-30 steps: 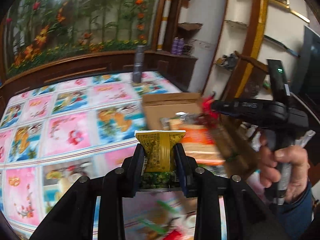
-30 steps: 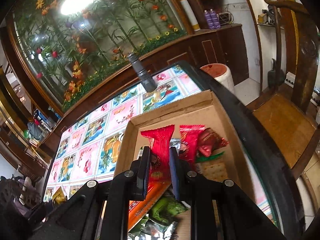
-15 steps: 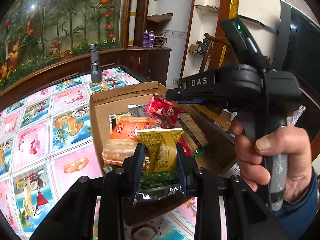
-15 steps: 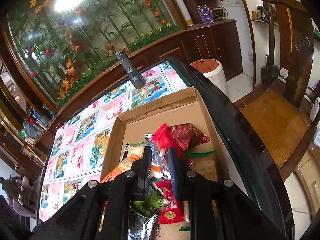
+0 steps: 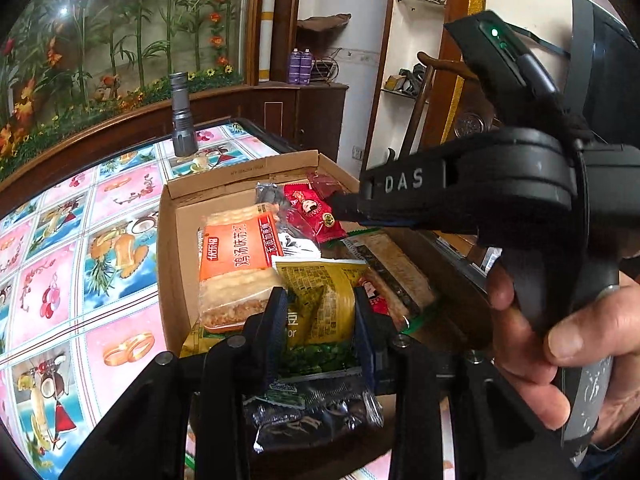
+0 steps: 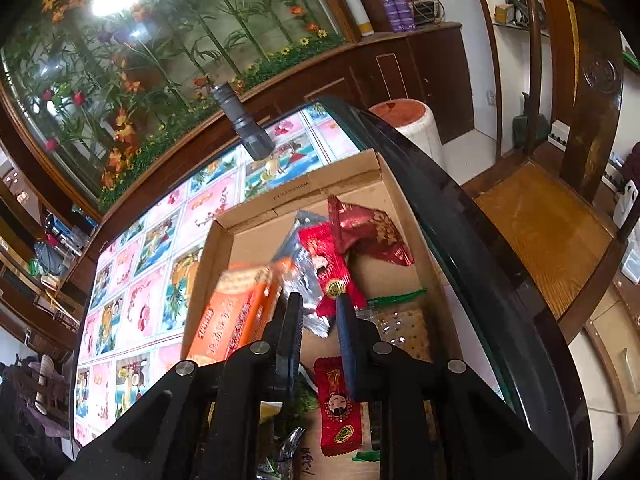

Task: Organize snacks
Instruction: 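Lower both packs into the box and open both tools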

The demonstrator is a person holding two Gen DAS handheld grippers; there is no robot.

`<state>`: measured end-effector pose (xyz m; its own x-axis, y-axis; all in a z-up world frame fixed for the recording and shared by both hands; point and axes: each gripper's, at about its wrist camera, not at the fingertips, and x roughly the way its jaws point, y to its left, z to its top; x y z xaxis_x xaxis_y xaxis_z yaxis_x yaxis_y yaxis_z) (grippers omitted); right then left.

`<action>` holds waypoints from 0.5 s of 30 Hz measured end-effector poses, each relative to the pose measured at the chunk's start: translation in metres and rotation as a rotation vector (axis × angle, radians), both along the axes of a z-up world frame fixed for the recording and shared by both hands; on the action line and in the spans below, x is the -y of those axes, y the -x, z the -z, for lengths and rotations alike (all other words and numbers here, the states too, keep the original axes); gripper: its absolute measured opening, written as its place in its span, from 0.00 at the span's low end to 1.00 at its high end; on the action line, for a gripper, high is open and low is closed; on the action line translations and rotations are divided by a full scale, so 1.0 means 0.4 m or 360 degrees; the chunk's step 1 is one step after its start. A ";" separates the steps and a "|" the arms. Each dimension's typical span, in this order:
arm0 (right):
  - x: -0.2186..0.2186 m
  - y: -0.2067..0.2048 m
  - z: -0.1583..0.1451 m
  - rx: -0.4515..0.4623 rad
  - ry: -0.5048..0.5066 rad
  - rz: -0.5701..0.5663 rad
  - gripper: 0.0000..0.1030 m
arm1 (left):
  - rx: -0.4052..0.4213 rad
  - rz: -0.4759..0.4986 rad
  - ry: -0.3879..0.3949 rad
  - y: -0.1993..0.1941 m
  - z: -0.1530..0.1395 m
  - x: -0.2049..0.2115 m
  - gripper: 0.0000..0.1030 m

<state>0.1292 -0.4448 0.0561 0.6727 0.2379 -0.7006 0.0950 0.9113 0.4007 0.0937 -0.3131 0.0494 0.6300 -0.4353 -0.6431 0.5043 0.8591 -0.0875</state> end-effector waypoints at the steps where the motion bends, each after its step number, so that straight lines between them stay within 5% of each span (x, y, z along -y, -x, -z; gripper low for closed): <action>1: 0.002 -0.003 0.005 -0.0018 0.0000 0.0010 0.18 | -0.0002 -0.0008 0.0002 -0.003 0.000 0.001 0.31; 9: 0.007 -0.029 0.051 -0.0148 0.0040 0.0048 0.18 | -0.0032 -0.0040 0.0029 -0.026 0.005 0.002 0.51; 15: -0.007 -0.038 0.052 -0.0127 0.0079 0.0035 0.18 | -0.0040 -0.0061 0.0021 -0.046 0.012 0.001 0.54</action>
